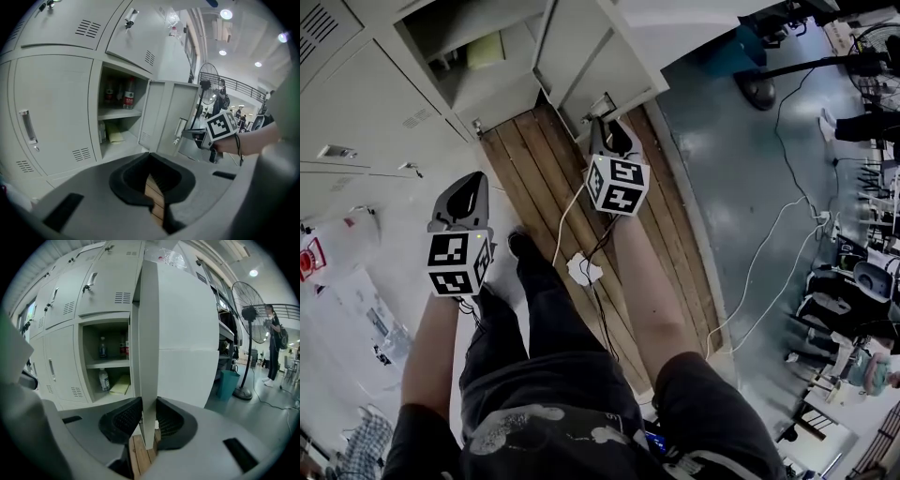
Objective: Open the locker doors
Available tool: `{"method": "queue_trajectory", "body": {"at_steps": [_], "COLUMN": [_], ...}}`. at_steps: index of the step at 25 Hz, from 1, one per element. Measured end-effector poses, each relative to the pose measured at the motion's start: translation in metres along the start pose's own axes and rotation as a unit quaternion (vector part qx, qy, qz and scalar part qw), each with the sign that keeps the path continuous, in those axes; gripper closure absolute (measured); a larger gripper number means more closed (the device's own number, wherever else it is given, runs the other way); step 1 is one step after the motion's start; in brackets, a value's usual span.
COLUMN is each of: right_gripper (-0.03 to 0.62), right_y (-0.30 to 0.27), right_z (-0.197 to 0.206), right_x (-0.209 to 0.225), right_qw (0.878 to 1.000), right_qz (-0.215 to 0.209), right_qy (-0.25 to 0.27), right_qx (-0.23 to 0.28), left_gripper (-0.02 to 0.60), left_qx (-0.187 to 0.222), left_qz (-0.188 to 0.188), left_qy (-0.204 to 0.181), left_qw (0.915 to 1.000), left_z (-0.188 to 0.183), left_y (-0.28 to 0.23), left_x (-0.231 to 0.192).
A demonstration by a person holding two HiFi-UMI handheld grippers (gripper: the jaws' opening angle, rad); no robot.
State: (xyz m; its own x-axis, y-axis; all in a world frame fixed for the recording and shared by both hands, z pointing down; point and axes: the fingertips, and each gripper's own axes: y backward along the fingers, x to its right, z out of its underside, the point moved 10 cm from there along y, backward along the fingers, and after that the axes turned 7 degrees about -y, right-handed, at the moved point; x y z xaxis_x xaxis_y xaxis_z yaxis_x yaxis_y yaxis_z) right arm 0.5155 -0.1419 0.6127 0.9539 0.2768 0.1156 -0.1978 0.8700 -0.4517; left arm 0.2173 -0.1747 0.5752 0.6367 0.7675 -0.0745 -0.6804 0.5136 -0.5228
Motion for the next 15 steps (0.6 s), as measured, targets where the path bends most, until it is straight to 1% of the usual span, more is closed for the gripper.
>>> {"method": "queue_trajectory", "body": {"at_steps": [4,8,11,12,13,15], "right_gripper": [0.484,0.482,0.476,0.464,0.43,0.4], "right_y": [-0.001,0.001,0.001,0.001,0.002,0.005], "right_z": [-0.002,-0.001,0.0,0.0,0.0,0.0], "right_x": [0.004,0.006,0.005,0.004,0.003,-0.001], "right_qw": [1.0,1.0,1.0,1.0,1.0,1.0], "right_qz": [-0.005,-0.007,-0.005,-0.006,-0.008,-0.012], "right_qy": [0.003,0.003,0.016,0.02,0.021,0.019], "right_qx": [-0.002,0.007,0.016,0.017,0.018,0.016], "left_gripper": [0.572,0.574,0.574,0.572,0.572,0.572], "left_qx": [0.003,0.003,0.003,0.004,0.004,0.006], "left_qz": [0.006,0.008,0.006,0.005,0.003,-0.001], "left_qy": [-0.004,-0.006,-0.004,-0.004,-0.004,-0.003], "left_qw": [1.0,0.9999,1.0,1.0,1.0,1.0], "left_z": [-0.006,-0.007,-0.005,-0.005,-0.004,-0.004], "left_y": [-0.009,-0.012,-0.009,-0.008,-0.006,-0.001], "left_x": [0.01,0.015,0.013,0.011,0.01,0.007]}}
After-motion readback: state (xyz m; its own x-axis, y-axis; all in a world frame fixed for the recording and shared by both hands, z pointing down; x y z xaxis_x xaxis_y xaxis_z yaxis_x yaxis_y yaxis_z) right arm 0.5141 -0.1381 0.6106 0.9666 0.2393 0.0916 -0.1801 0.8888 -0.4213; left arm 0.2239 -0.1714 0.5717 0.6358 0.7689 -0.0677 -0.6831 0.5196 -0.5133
